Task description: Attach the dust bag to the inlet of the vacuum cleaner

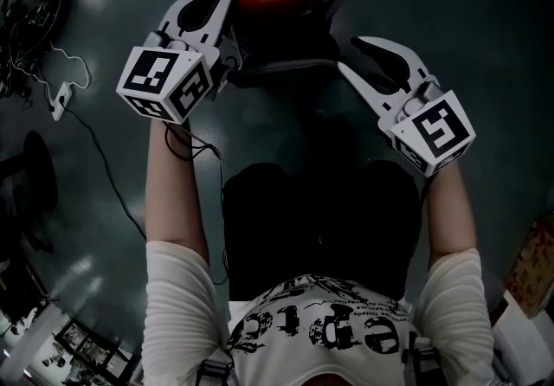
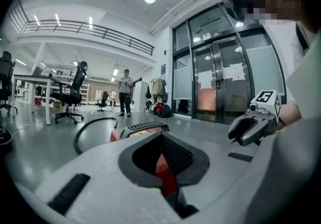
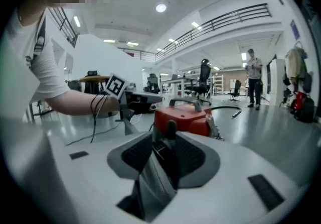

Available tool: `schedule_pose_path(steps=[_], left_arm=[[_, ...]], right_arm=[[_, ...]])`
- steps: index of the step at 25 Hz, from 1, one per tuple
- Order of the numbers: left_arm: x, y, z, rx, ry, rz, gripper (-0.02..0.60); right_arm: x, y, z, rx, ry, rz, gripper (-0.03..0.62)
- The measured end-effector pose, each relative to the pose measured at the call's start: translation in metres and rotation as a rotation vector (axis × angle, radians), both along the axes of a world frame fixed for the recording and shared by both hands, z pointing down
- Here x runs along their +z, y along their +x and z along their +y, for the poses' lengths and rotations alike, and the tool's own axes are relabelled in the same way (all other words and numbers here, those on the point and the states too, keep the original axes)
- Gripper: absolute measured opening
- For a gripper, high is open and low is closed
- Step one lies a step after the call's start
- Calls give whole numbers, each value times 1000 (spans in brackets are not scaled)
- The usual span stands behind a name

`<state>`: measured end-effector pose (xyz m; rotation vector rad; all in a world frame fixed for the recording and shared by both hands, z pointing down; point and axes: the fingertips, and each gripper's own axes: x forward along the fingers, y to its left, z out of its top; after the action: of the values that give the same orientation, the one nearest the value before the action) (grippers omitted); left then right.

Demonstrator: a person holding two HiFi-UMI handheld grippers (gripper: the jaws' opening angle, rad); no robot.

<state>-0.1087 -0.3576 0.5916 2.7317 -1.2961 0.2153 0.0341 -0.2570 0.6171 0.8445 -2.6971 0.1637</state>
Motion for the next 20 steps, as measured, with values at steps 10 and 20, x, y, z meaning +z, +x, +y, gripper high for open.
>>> schedule_pose_path(steps=[10, 20], left_arm=[[-69, -14, 59, -98, 111, 80, 3], [-236, 0, 151, -138, -33, 104, 3]], right_arm=[[-81, 43, -24, 406, 187, -147, 3], [-259, 22, 16, 424, 92, -194, 2]])
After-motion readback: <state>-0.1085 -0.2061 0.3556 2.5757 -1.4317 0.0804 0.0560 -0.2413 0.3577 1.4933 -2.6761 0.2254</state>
